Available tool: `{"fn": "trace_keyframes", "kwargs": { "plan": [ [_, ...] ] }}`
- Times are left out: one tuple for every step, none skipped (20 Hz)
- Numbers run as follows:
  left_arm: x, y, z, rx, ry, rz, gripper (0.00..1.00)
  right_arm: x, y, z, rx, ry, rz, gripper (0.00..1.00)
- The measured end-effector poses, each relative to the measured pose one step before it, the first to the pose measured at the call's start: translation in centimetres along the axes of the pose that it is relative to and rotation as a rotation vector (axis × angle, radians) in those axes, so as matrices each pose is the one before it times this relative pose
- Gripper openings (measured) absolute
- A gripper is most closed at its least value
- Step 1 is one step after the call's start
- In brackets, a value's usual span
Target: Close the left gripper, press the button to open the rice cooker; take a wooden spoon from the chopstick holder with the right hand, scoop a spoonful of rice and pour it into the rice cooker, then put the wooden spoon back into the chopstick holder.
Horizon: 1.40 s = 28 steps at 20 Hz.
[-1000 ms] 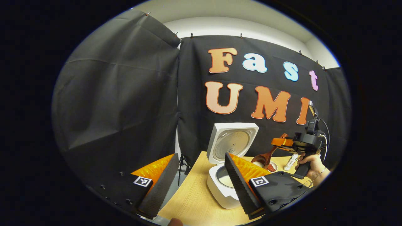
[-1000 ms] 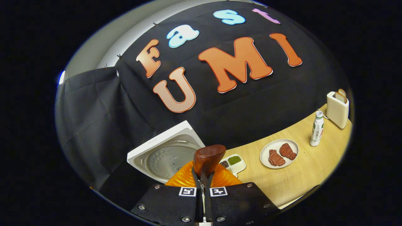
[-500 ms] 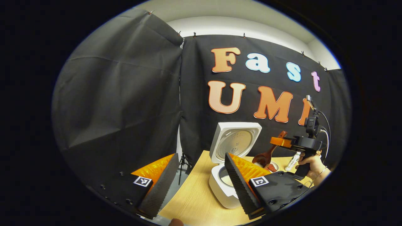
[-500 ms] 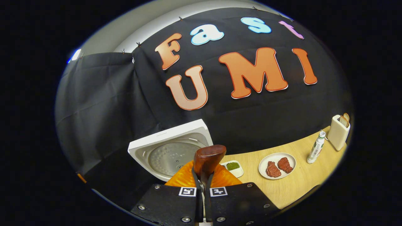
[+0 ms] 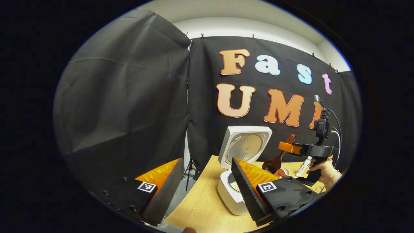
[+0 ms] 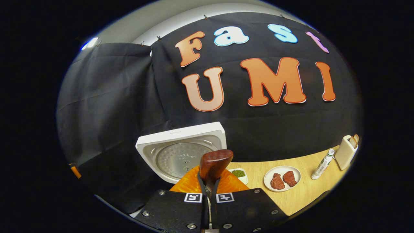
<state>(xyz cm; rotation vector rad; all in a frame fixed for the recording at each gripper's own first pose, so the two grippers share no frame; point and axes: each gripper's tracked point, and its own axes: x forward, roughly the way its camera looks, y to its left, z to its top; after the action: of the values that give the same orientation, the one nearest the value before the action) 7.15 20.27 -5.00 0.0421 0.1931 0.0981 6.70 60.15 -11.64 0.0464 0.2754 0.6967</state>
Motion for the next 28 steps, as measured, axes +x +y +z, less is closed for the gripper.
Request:
{"fn": "trace_keyframes", "kwargs": {
  "plan": [
    [-0.022, 0.047, -0.181, -0.00545, 0.00269, 0.00040, 0.99, -0.011, 0.195, 0.035, -0.01693, -0.00302, 0.00109, 0.01],
    [0.034, 0.107, -0.055, -0.00210, 0.00078, 0.00196, 0.99, 0.047, 0.276, 0.039, -0.01086, -0.00138, 0.00238, 0.01],
    [-0.072, 0.199, 0.055, 0.00210, -0.00041, 0.00442, 0.99, -0.013, 0.241, -0.020, -0.00910, -0.00062, 0.00557, 0.01],
    [0.073, 0.162, -0.024, 0.00471, 0.00086, 0.00366, 0.99, 0.007, 0.328, 0.002, -0.01497, 0.00016, 0.00634, 0.01],
    [0.079, 0.095, -0.044, 0.00609, 0.00054, 0.00208, 0.99, -0.010, 0.144, -0.088, -0.02361, -0.00108, 0.00135, 0.01],
    [0.018, -0.081, -0.001, 0.00362, 0.00042, 0.00030, 0.99, 0.008, 0.152, -0.122, -0.02897, 0.00021, -0.00230, 0.01],
    [-0.023, -0.040, -0.072, 0.00120, 0.00012, -0.00123, 0.99, -0.003, -0.015, 0.008, -0.02636, -0.00399, -0.00141, 0.01],
    [0.092, -0.049, -0.027, 0.00132, 0.00177, -0.00186, 0.98, -0.005, 0.206, 0.015, -0.02454, -0.00638, 0.00102, 0.01],
    [0.092, -0.086, -0.165, 0.00238, 0.00464, -0.00095, 0.98, 0.040, 0.200, -0.103, -0.02314, -0.00162, 0.00345, 0.01],
    [0.064, -0.118, 0.020, 0.00053, 0.00166, 0.00008, 0.98, 0.002, 0.186, -0.127, -0.01922, 0.00116, 0.00505, 0.01],
    [0.126, -0.045, -0.059, -0.00084, 0.00008, -0.00026, 0.99, 0.019, 0.076, -0.197, -0.01032, 0.00184, 0.00509, 0.01],
    [0.085, -0.092, -0.019, -0.00183, -0.00042, 0.00001, 0.99, -0.008, 0.102, -0.143, 0.00310, 0.00148, 0.00431, 0.02],
    [-0.022, -0.088, -0.033, -0.00087, 0.00075, 0.00051, 0.99, 0.015, -0.027, -0.134, 0.01827, 0.00095, 0.00267, 0.02],
    [0.035, 0.043, 0.064, -0.00004, 0.00058, 0.00204, 0.98, -0.051, -0.162, -0.149, 0.02939, 0.00388, 0.00107, 0.02],
    [0.090, -0.107, -0.007, -0.00065, -0.00046, 0.00176, 0.99, -0.096, -0.401, -0.013, 0.03697, 0.00522, -0.00572, 0.01],
    [0.102, -0.197, 0.029, -0.00087, -0.00256, -0.00087, 0.99, -0.168, -0.486, 0.036, 0.03587, 0.00452, -0.00732, 0.01],
    [0.012, 0.042, 0.065, -0.00004, -0.00120, 0.00070, 0.99, -0.149, -0.582, 0.092, 0.03489, 0.00085, -0.00721, 0.01],
    [0.217, -0.167, 0.077, 0.00095, -0.00148, -0.00177, 0.99, -0.344, -0.564, 0.074, 0.03952, 0.00197, -0.00329, 0.01],
    [0.007, -0.173, 0.052, 0.00132, -0.00103, -0.00203, 0.99, -0.331, -0.604, 0.017, 0.04304, 0.00309, 0.00061, 0.01],
    [0.174, -0.076, 0.120, 0.00051, -0.00206, -0.00137, 0.99, -0.403, -0.734, 0.104, 0.04417, -0.00013, -0.00019, 0.02],
    [0.117, -0.264, 0.215, -0.00055, -0.00038, -0.00275, 0.99, -0.525, -0.979, 0.214, 0.04427, -0.00602, -0.00304, 0.01],
    [0.144, -0.328, 0.147, -0.00683, 0.00187, -0.00535, 0.99, -0.656, -0.910, 0.314, 0.04377, -0.00661, -0.00359, 0.01],
    [0.194, -0.384, 0.025, -0.00986, -0.00388, -0.00615, 0.99, -0.703, -1.271, 0.370, 0.04915, -0.00707, -0.00910, 0.02],
    [0.174, -0.293, 0.207, -0.00469, -0.00286, -0.00288, 0.99, -0.665, -1.088, 0.433, 0.03740, -0.00999, -0.00785, 0.01],
    [0.214, -0.155, 0.225, 0.00280, -0.00277, -0.00136, 0.99, -0.748, -1.353, 0.469, 0.03631, -0.00770, -0.00941, 0.02],
    [0.299, -0.309, 0.259, 0.00736, -0.00366, -0.00107, 0.99, -0.832, -1.324, 0.545, 0.03128, -0.01021, -0.01144, 0.01],
    [0.223, -0.339, 0.122, 0.00824, -0.00345, -0.00095, 0.99, -0.987, -1.461, 0.554, 0.02447, -0.00838, -0.01497, 0.02],
    [0.247, -0.385, 0.168, 0.00510, -0.00354, -0.00399, 0.99, -0.914, -1.478, 0.485, 0.01751, -0.00750, -0.01935, 0.02]
  ]
}}
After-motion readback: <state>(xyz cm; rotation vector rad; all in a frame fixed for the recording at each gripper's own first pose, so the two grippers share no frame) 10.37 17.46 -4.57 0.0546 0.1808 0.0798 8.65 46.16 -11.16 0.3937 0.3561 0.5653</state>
